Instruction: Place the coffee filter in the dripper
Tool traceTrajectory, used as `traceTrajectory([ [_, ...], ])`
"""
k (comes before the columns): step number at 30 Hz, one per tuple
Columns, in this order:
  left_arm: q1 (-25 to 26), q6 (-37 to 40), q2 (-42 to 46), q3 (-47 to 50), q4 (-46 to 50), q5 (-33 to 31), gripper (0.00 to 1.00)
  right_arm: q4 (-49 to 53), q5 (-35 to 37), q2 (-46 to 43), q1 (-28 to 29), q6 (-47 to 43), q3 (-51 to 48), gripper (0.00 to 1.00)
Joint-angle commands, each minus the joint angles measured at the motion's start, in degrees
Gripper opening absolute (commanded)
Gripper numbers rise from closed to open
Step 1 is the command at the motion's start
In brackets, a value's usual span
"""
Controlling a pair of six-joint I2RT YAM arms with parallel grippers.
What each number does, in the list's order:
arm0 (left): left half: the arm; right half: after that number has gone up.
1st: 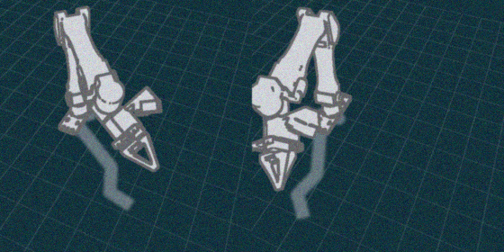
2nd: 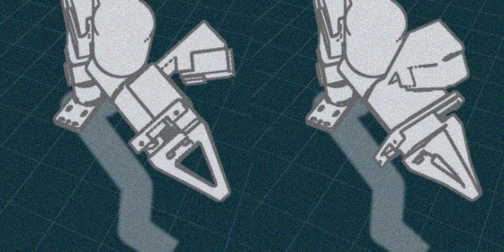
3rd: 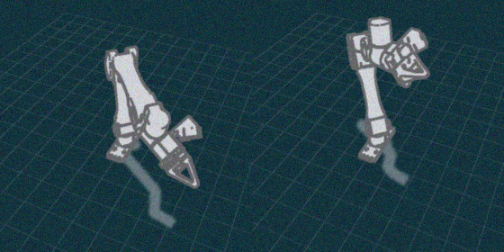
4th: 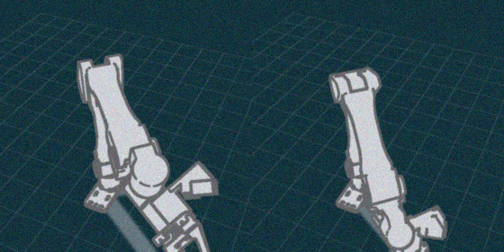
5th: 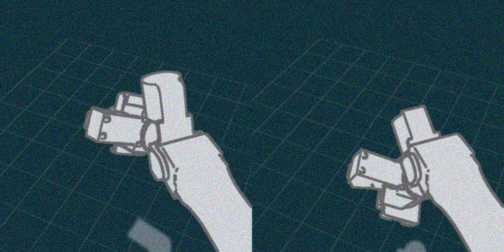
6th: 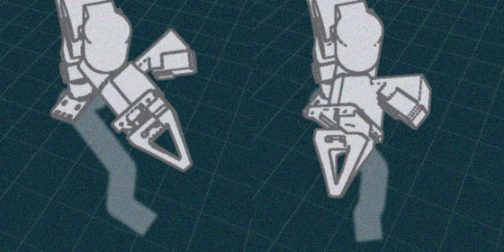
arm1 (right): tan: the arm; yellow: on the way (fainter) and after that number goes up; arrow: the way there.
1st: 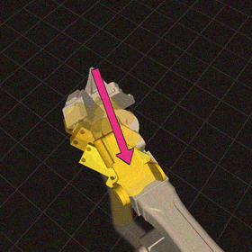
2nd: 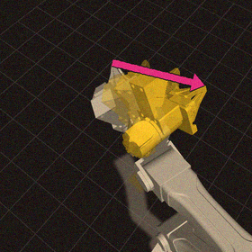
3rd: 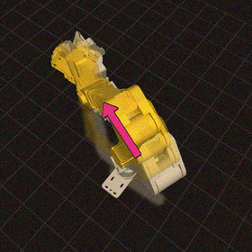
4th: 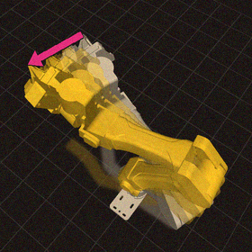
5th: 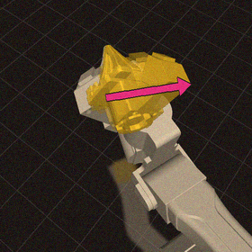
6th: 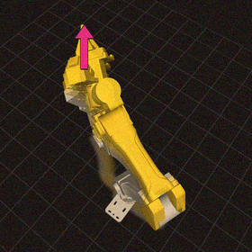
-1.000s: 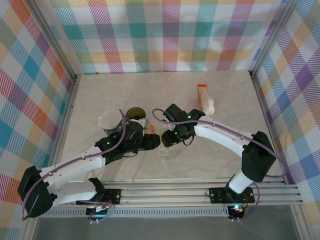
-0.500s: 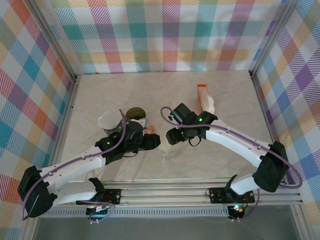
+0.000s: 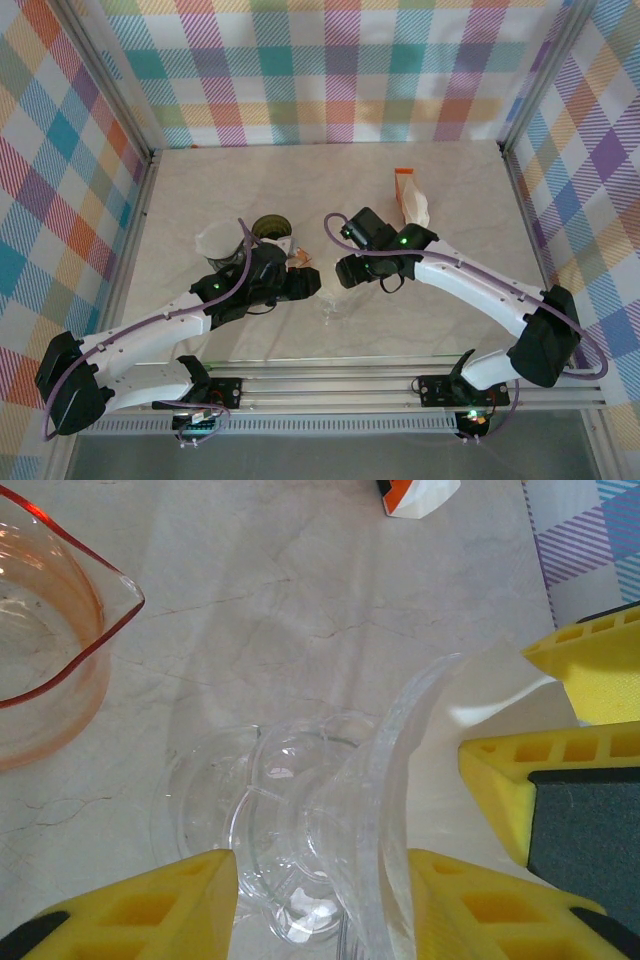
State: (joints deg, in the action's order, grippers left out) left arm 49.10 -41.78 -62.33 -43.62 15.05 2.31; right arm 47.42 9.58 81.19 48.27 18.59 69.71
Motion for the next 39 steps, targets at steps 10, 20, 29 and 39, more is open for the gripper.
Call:
traceTrajectory([
  [10, 0.5, -0.41, -0.33, -0.42, 0.37, -0.68, 0.46, 1.16, 3.58, -1.81, -0.51, 1.27, 2.3, 0.67],
  [20, 0.5, -0.42, 0.23, -1.41, 0.42, -0.98, 0.48, -1.88, 0.11, -9.83, -0.46, -0.13, 1.59, 0.68],
  [29, 0.52, 0.01, 0.85, -3.46, 2.96, -1.08, 0.51, -2.59, 0.36, -14.89, -0.41, 1.34, -0.51, 0.68],
  [39, 0.56, -0.03, 2.19, -6.26, 4.27, -0.38, 0.52, -2.66, 1.0, -17.08, -0.4, 2.27, -1.95, 0.68],
])
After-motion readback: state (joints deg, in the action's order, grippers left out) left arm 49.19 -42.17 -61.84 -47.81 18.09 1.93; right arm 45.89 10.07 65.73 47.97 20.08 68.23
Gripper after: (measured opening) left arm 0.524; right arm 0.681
